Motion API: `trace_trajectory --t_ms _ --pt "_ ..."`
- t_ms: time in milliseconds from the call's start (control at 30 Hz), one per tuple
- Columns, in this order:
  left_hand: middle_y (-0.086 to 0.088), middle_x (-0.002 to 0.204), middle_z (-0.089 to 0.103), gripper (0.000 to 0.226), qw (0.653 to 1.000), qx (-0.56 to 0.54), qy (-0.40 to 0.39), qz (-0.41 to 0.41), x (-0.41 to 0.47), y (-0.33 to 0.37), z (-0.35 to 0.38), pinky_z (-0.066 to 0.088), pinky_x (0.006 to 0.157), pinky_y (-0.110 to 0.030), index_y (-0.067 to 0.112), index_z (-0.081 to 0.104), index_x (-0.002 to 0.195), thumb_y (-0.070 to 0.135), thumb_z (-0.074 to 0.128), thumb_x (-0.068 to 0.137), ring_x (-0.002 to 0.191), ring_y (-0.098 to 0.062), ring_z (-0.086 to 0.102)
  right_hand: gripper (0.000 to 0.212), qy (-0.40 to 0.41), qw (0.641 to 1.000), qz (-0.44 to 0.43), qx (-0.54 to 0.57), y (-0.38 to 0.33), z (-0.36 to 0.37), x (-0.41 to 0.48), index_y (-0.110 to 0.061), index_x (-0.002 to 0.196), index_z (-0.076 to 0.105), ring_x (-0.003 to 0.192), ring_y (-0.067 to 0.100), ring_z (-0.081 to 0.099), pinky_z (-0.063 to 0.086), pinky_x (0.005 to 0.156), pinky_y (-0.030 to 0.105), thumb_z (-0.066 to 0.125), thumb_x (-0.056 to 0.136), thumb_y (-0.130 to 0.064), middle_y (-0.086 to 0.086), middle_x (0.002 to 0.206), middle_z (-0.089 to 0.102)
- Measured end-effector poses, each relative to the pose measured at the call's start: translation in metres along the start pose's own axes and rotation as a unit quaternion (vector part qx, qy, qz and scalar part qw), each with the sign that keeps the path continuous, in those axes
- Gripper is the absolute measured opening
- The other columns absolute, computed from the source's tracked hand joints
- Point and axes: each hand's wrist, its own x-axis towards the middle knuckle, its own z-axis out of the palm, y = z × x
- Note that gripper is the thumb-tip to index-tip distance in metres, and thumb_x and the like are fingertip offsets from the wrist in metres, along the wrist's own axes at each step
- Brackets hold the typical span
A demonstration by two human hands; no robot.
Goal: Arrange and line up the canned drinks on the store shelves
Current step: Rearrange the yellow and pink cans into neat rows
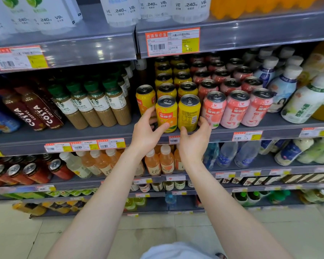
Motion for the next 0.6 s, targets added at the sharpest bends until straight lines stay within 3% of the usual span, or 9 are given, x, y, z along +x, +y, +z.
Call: trace_trajectory --t_ms 167,300,367,600 --pt "0.012 0.141 0.059 0.069 1.0 -0.003 -0.003 -0.003 -0.0007 0.0009 -0.0014 0.05 0.108 -0.039 0.029 0.044 0.151 0.033 0.078 0.091 0.126 -0.007 0.058 0.062 -0.005 1.0 0.026 0.0 -0.004 0.0085 -0.0012 -0.014 0.14 0.047 0.117 0.019 0.056 0.052 0.094 0.033 0.077 0.087 -0.027 0.003 0.138 0.041" --pt "0.012 0.143 0.058 0.071 1.0 0.003 -0.008 -0.005 0.0008 0.0003 -0.0033 0.05 0.108 -0.041 0.028 0.042 0.152 0.034 0.078 0.091 0.127 -0.007 0.057 0.053 0.004 1.0 0.022 0.015 -0.0001 0.0063 -0.0042 -0.013 0.13 0.048 0.106 0.022 0.06 0.05 0.083 0.03 0.076 0.086 -0.023 0.003 0.128 0.049" --pt "0.013 0.142 0.058 0.071 1.0 0.005 -0.006 -0.007 0.0015 0.0007 -0.0035 0.05 0.108 -0.041 0.028 0.043 0.151 0.034 0.078 0.09 0.127 -0.006 0.057 0.051 -0.004 0.999 0.028 0.029 -0.0002 0.0036 -0.0039 -0.011 0.131 0.048 0.106 0.017 0.058 0.044 0.083 0.022 0.074 0.088 -0.02 0.003 0.123 0.056" --pt "0.014 0.142 0.058 0.07 1.0 0.013 -0.011 -0.003 0.0037 -0.0014 -0.0056 0.05 0.108 -0.043 0.03 0.043 0.151 0.036 0.078 0.09 0.126 -0.005 0.057 0.066 -0.024 1.0 -0.002 0.0 0.0036 0.0019 0.0017 -0.014 0.142 0.047 0.12 0.015 0.051 0.046 0.094 0.026 0.078 0.086 -0.027 0.002 0.134 0.046"
